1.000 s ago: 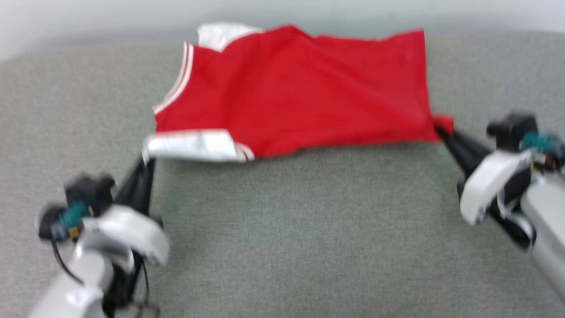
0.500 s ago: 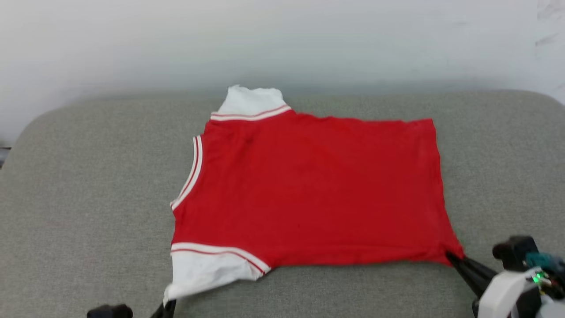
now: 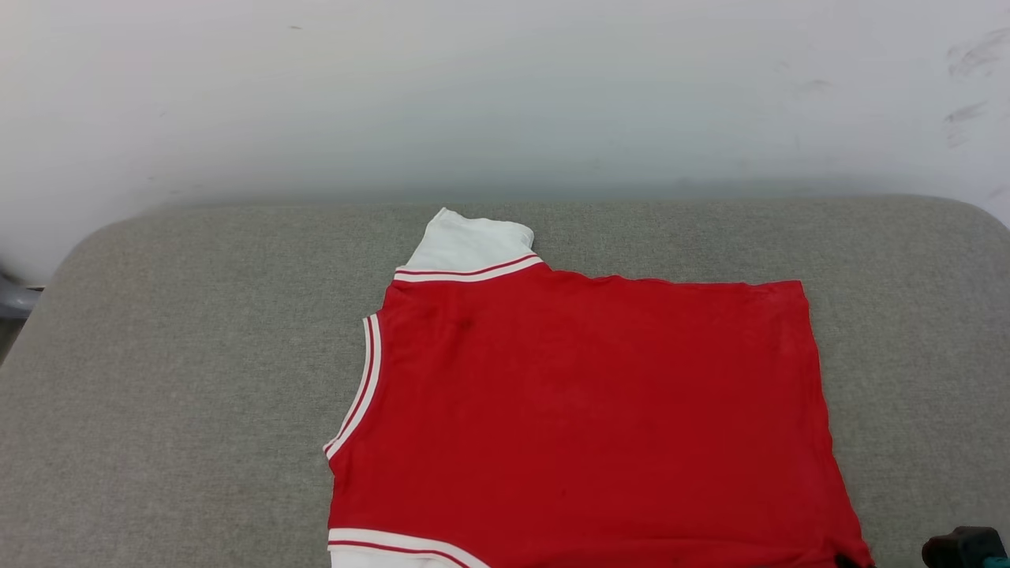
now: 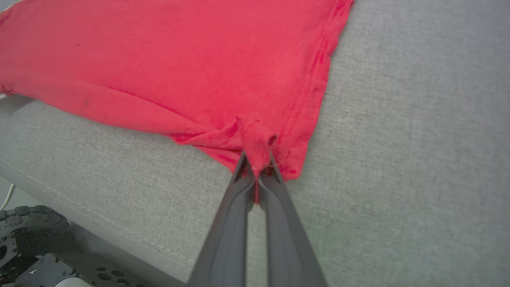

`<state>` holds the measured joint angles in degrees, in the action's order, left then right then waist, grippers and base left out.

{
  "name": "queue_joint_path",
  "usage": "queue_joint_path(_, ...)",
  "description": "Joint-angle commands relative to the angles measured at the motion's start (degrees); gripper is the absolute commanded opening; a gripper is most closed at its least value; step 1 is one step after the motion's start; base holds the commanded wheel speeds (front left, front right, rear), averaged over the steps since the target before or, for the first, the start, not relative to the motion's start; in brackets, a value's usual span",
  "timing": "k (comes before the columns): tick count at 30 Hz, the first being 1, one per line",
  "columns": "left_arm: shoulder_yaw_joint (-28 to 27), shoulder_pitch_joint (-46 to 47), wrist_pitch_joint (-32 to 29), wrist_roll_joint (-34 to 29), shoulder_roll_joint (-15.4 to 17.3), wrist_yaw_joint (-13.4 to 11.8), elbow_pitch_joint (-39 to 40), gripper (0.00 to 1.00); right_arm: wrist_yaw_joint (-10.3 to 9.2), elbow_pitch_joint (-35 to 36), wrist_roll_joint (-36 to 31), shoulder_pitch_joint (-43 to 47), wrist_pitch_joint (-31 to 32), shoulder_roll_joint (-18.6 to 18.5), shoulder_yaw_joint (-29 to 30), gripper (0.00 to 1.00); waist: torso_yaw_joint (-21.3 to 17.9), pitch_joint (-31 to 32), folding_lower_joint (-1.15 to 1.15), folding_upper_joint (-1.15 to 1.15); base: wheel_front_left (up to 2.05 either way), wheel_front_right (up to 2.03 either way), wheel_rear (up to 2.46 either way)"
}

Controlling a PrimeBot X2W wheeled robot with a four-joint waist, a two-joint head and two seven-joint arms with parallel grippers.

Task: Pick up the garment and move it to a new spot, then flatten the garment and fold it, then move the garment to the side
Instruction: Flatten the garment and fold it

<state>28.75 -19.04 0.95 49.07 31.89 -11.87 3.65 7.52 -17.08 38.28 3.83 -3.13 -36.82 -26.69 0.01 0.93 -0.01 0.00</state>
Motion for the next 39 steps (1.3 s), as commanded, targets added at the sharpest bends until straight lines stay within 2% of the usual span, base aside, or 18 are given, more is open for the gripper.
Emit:
queue_joint_path(1, -0.21, -0.04, 0.72, -0.55, 0.33, -0.09, 0.50, 0.00, -0.07, 1.38, -0.85, 1.47, 1.02, 0.41, 1.56, 0.00, 0.06, 0.01, 0.01, 0.00, 0.00, 0.00, 0.00)
queue_joint_path(9, 0.56, 7.72, 1.48, -4.47, 0.62, 1.48, -0.32, 0.00, -0.07, 6.53, -3.24, 2.77, 4.57, 2.59, 7.24, 0.00, 0.05, -0.41, 0.01, 0.00, 0.00, 0.00, 0.00)
queue_joint_path(19, -0.15, 22.90, 0.50, -7.69, 0.86, 5.28, -4.86, 0.00, -0.07, 9.92, -2.69, -2.78, 8.16, 4.35, 11.43, 0.00, -1.90, -4.12, 0.01, 0.00, 0.00, 0.00, 0.00)
queue_joint_path(27, -0.18, 33.69, -0.59, -9.02, 0.31, 8.47, -11.01, 0.00, -0.07, 8.35, -2.08, -9.10, 9.87, 4.88, 10.02, 0.00, -3.38, -8.18, 0.01, 0.00, 0.00, 0.00, 0.00)
queue_joint_path(39, 1.60, 46.17, -1.23, -10.71, -1.16, 13.57, -25.18, 0.00, -0.07, 1.69, -0.80, -21.20, 11.62, 4.68, 3.19, 0.00, -4.98, -14.96, 0.01, 0.00, 0.00, 0.00, 0.00)
